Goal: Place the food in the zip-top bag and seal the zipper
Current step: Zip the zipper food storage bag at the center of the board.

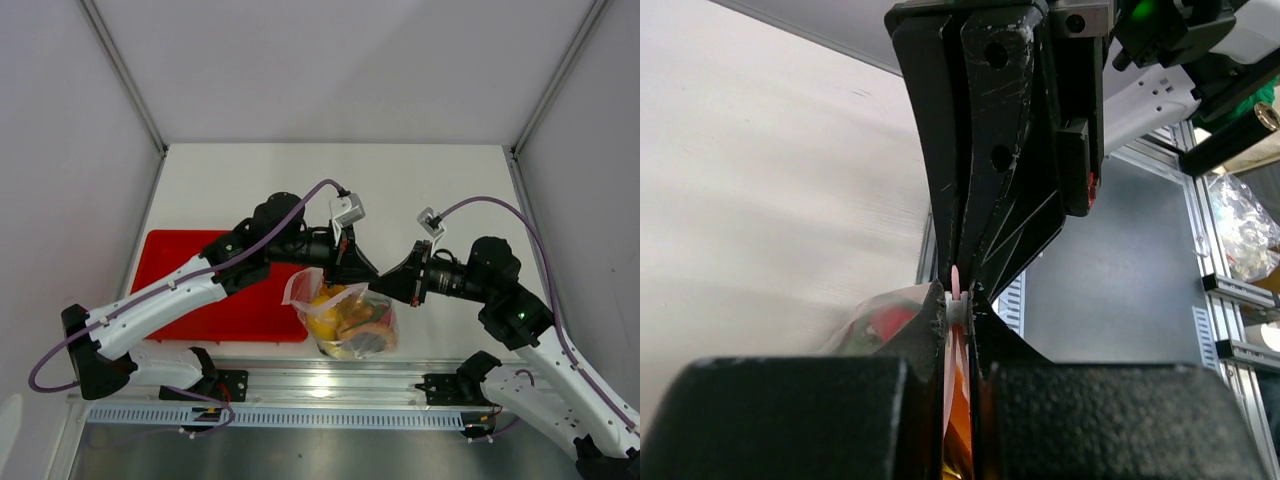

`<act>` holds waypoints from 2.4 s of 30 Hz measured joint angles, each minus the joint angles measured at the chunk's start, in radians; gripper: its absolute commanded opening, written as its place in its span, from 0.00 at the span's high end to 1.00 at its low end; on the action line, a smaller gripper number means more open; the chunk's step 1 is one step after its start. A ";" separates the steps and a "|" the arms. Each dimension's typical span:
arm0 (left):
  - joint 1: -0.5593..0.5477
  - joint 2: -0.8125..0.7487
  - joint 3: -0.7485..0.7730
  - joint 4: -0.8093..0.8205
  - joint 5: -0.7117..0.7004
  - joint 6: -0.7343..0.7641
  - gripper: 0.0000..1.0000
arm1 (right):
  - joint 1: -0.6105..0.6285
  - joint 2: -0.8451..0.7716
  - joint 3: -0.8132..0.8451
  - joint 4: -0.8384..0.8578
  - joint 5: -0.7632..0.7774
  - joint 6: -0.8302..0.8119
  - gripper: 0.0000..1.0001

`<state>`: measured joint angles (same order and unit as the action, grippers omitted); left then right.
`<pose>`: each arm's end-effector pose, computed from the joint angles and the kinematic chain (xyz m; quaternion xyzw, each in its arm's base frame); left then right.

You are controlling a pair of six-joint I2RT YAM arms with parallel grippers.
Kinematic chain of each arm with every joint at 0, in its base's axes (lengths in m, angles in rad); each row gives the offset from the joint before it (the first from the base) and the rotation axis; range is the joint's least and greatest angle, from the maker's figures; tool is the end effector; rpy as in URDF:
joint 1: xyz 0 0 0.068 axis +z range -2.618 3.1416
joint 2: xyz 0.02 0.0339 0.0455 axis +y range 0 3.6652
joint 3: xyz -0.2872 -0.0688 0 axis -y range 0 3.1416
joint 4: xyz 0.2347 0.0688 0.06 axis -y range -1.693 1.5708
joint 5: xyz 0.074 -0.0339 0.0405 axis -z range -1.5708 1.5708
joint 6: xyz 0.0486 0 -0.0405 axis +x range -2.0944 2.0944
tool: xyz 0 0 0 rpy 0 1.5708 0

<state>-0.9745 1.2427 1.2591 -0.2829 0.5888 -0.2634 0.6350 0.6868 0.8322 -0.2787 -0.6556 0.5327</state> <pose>0.1301 -0.2398 0.4191 0.4299 0.6517 -0.5248 0.3392 0.0895 0.1027 0.3740 -0.2481 0.7008 0.5458 0.3865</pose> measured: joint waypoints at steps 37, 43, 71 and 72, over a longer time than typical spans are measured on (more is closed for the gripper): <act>0.005 -0.225 -0.229 0.009 -0.079 -0.045 1.00 | -0.043 -0.127 -0.114 0.081 0.285 0.201 1.00; 0.004 -0.282 -0.219 -0.103 -0.066 -0.006 0.99 | -0.086 -0.046 -0.024 0.013 0.218 0.088 0.76; 0.003 -0.154 -0.097 -0.146 0.051 0.029 0.99 | -0.097 0.183 0.230 -0.282 -0.386 -0.321 0.54; 0.003 -0.154 -0.095 -0.146 0.051 0.029 0.99 | -0.093 0.185 0.229 -0.277 -0.394 -0.320 0.54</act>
<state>-0.9710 1.0889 1.1637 -0.4286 0.6403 -0.2348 0.5415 0.8719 1.0615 -0.5556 -1.0492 0.2127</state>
